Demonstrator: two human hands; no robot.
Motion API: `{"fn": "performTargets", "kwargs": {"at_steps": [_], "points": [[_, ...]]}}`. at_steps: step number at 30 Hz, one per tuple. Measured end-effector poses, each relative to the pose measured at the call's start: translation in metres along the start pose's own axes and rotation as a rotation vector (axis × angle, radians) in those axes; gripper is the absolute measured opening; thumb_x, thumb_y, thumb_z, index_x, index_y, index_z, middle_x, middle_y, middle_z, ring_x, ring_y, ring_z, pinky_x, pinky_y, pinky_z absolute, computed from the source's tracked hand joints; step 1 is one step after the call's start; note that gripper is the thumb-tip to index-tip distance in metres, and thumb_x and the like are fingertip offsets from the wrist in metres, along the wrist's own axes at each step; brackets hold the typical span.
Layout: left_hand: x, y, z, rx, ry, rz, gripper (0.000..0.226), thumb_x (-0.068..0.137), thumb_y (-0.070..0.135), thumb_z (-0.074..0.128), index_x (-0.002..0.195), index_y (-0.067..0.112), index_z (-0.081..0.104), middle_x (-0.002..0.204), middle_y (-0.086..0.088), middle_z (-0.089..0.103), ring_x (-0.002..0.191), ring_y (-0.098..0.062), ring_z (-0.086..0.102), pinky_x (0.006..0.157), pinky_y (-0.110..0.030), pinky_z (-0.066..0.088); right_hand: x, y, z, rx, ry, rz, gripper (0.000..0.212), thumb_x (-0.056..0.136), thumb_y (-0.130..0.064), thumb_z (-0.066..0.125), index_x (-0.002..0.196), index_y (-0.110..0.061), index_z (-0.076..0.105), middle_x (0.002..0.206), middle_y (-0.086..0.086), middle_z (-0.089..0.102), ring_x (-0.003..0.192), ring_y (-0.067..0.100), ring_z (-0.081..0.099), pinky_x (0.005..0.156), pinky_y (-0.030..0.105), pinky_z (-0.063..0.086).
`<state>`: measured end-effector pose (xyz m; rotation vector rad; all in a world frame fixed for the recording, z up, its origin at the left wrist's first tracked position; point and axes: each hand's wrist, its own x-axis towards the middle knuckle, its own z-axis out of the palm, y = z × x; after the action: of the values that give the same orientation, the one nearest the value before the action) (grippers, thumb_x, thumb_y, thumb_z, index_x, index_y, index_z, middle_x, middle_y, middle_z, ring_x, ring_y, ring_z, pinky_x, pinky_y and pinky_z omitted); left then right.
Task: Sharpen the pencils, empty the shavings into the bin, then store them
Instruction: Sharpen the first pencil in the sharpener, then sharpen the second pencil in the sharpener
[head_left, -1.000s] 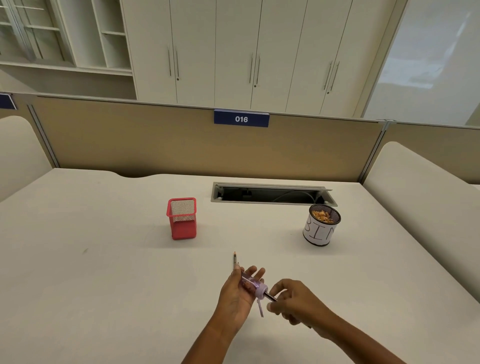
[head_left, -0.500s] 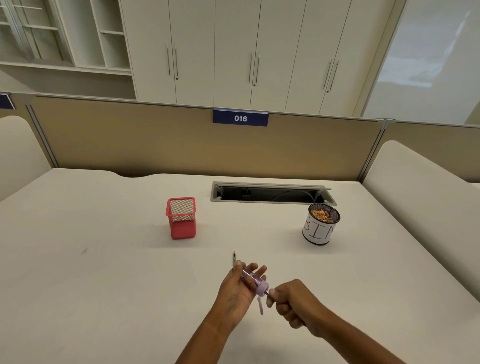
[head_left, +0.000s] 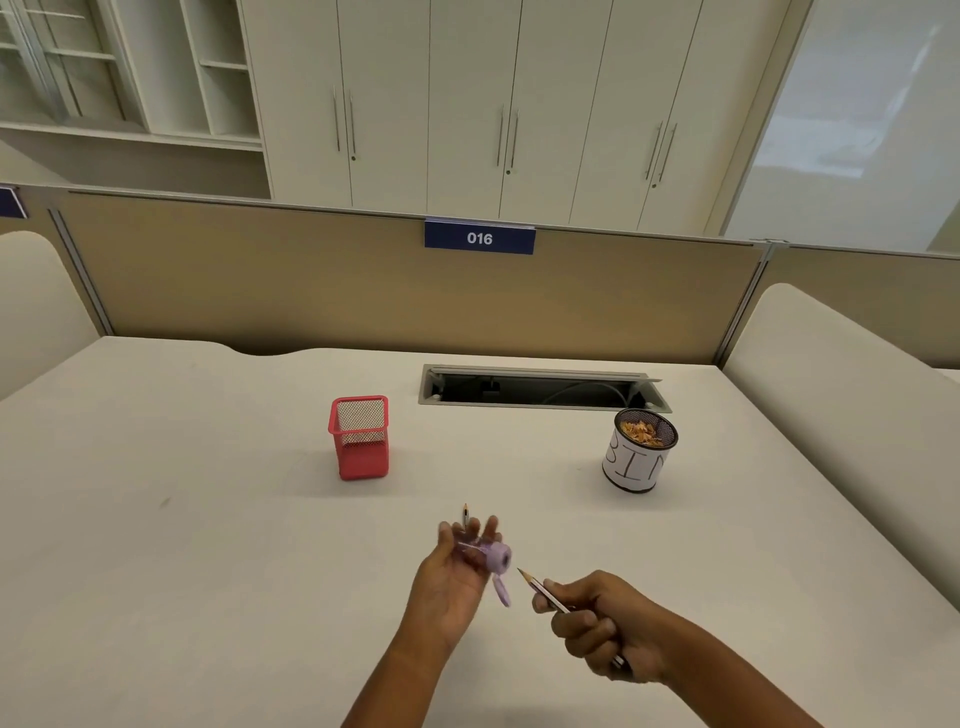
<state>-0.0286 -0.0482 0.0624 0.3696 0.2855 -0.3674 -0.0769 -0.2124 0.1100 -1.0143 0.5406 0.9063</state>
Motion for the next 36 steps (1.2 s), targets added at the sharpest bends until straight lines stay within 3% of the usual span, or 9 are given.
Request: {"fn": "performTargets", "kwargs": {"at_steps": [3, 9, 15, 17, 19, 21, 22, 27, 36], "points": [[0.003, 0.013, -0.008, -0.092, 0.068, 0.076, 0.033, 0.099, 0.022, 0.03, 0.072, 0.01, 0.045, 0.055, -0.007, 0.069, 0.055, -0.024, 0.071, 0.048, -0.035, 0.057, -0.01, 0.001, 0.001, -0.114, 0.037, -0.065, 0.033, 0.098, -0.021, 0.039, 0.071, -0.01, 0.055, 0.038, -0.004, 0.033, 0.026, 0.003, 0.023, 0.023, 0.011, 0.018], [-0.003, 0.02, -0.017, -0.146, 0.109, 0.125, 0.035, 0.1, 0.024, 0.028, 0.072, 0.009, 0.044, 0.055, -0.01, 0.069, 0.052, -0.026, 0.07, 0.045, -0.031, 0.056, -0.015, 0.006, 0.003, -0.278, 0.056, -0.28, 0.027, 0.097, -0.018, 0.037, 0.081, -0.01, 0.058, 0.047, -0.002, 0.043, 0.036, 0.005, 0.03, 0.034, 0.013, 0.024], [-0.004, 0.013, -0.022, -0.139, 0.164, 0.092, 0.039, 0.101, 0.025, 0.025, 0.086, -0.002, 0.048, 0.069, -0.022, 0.067, 0.051, -0.027, 0.069, 0.042, -0.027, 0.055, 0.004, 0.013, 0.006, -0.546, 0.351, -0.523, 0.019, 0.095, -0.011, 0.047, 0.086, -0.012, 0.063, 0.064, -0.001, 0.054, 0.046, 0.007, 0.048, 0.043, 0.015, 0.036], [-0.004, 0.013, -0.023, -0.13, 0.197, 0.077, 0.038, 0.101, 0.023, 0.025, 0.086, -0.003, 0.048, 0.071, -0.023, 0.066, 0.053, -0.029, 0.069, 0.048, -0.029, 0.057, 0.015, 0.016, 0.002, -0.632, 0.497, -0.621, 0.011, 0.092, -0.011, 0.052, 0.089, -0.011, 0.063, 0.073, 0.0, 0.054, 0.051, 0.009, 0.052, 0.046, 0.016, 0.043], [-0.006, 0.013, -0.023, -0.132, 0.228, 0.056, 0.034, 0.1, 0.019, 0.026, 0.088, -0.004, 0.048, 0.075, -0.025, 0.065, 0.066, -0.036, 0.068, 0.075, -0.032, 0.058, 0.029, 0.017, -0.002, -0.755, 0.647, -0.706, 0.007, 0.091, -0.014, 0.054, 0.089, -0.015, 0.061, 0.078, 0.0, 0.054, 0.057, 0.011, 0.053, 0.053, 0.019, 0.049], [-0.006, 0.013, -0.024, -0.15, 0.262, 0.021, 0.03, 0.098, 0.015, 0.026, 0.091, -0.006, 0.047, 0.088, -0.026, 0.057, 0.082, -0.037, 0.057, 0.104, -0.038, 0.039, 0.045, 0.016, -0.006, -0.881, 0.765, -0.75, 0.005, 0.091, -0.017, 0.054, 0.089, -0.019, 0.058, 0.082, 0.001, 0.055, 0.065, 0.012, 0.053, 0.061, 0.019, 0.047], [-0.006, 0.012, -0.024, -0.152, 0.275, 0.008, 0.029, 0.097, 0.014, 0.026, 0.091, -0.006, 0.046, 0.09, -0.025, 0.054, 0.085, -0.036, 0.054, 0.109, -0.041, 0.032, 0.053, 0.015, -0.008, -0.933, 0.814, -0.756, 0.006, 0.091, -0.019, 0.053, 0.091, -0.018, 0.059, 0.084, 0.002, 0.055, 0.068, 0.012, 0.051, 0.06, 0.016, 0.043], [-0.007, 0.009, -0.03, -0.079, 0.259, -0.014, 0.029, 0.098, 0.011, 0.027, 0.092, -0.005, 0.05, 0.094, -0.025, 0.055, 0.082, -0.042, 0.062, 0.108, -0.046, 0.031, 0.088, 0.011, -0.021, -1.069, 0.958, -0.685, 0.019, 0.092, -0.021, 0.052, 0.108, -0.013, 0.058, 0.095, 0.001, 0.05, 0.077, 0.014, 0.048, 0.068, 0.019, 0.037], [-0.01, 0.012, -0.038, -0.032, 0.253, -0.034, 0.033, 0.099, 0.015, 0.029, 0.091, -0.006, 0.053, 0.089, -0.024, 0.063, 0.083, -0.037, 0.061, 0.104, -0.043, 0.036, 0.11, 0.005, -0.03, -1.019, 0.999, -0.582, 0.021, 0.088, -0.024, 0.055, 0.105, -0.012, 0.057, 0.106, 0.008, 0.059, 0.096, 0.023, 0.059, 0.076, 0.026, 0.043]]}}
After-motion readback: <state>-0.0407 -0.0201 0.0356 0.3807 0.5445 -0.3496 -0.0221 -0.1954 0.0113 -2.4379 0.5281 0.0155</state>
